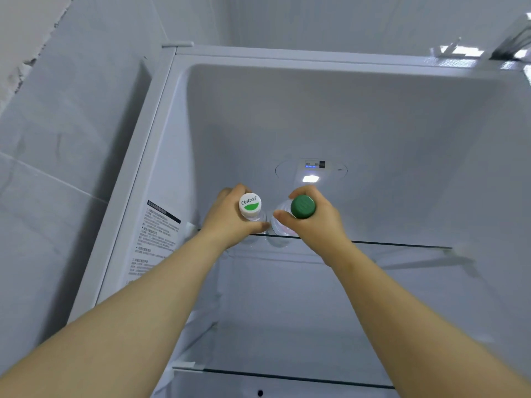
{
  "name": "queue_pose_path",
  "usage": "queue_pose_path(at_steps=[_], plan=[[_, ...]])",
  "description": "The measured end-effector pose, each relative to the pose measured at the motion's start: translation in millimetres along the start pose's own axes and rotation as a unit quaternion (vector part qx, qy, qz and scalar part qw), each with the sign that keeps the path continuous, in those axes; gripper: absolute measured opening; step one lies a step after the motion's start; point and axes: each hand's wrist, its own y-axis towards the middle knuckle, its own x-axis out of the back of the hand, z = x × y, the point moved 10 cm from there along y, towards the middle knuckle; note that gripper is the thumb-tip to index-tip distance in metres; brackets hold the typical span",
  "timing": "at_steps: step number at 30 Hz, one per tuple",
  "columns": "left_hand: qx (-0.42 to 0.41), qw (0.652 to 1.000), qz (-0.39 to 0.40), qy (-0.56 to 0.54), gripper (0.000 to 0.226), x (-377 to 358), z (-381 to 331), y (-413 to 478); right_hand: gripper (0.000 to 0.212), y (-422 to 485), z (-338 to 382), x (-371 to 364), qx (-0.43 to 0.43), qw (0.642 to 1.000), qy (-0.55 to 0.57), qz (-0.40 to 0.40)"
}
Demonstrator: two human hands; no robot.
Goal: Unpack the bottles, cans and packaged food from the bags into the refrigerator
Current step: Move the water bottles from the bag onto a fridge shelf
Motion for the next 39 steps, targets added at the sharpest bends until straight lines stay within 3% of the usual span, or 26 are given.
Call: queue_pose_path(at_steps=[5,8,13,18,21,27,34,39], plan=[[0.028,0.998,0.017,-0.057,0.058,-0.3,5.0,-2.7,0.030,0.0,-1.2,-2.1,-0.026,0.998,0.035,0.043],[-0.034,0.997,-0.044,-0.054,0.076,8.3,-10.3,-15.1,0.024,0.2,-4.4,-2.2,-0.045,0.997,0.050,0.045],[-0.137,0.987,-0.051,0.070,0.033,5.8,-33.9,-21.7,0.027,0.9,-1.8,-1.7,-0.018,0.999,-0.014,0.034],[-0.120,0.971,-0.056,0.198,0.017,-0.9,-27.1,-15.0,0.022,6.6,-2.4,-6.2,0.001,0.996,-0.073,0.057],[-0.086,0.961,-0.035,0.260,0.016,-4.4,-10.8,-2.5,0.022,14.0,-10.2,-13.5,-0.005,0.991,-0.108,0.077],[0.008,0.959,0.054,0.280,0.023,-12.2,20.7,14.6,0.027,26.8,-23.6,-37.5,-0.034,0.972,-0.182,0.145],[0.050,0.913,0.196,0.354,0.036,-37.1,31.1,22.2,0.034,34.9,-31.0,-76.3,-0.094,0.936,-0.244,0.237],[0.088,0.897,0.250,0.354,0.033,-45.1,46.5,28.4,0.035,42.3,-39.9,-97.4,-0.131,0.932,-0.225,0.252]])
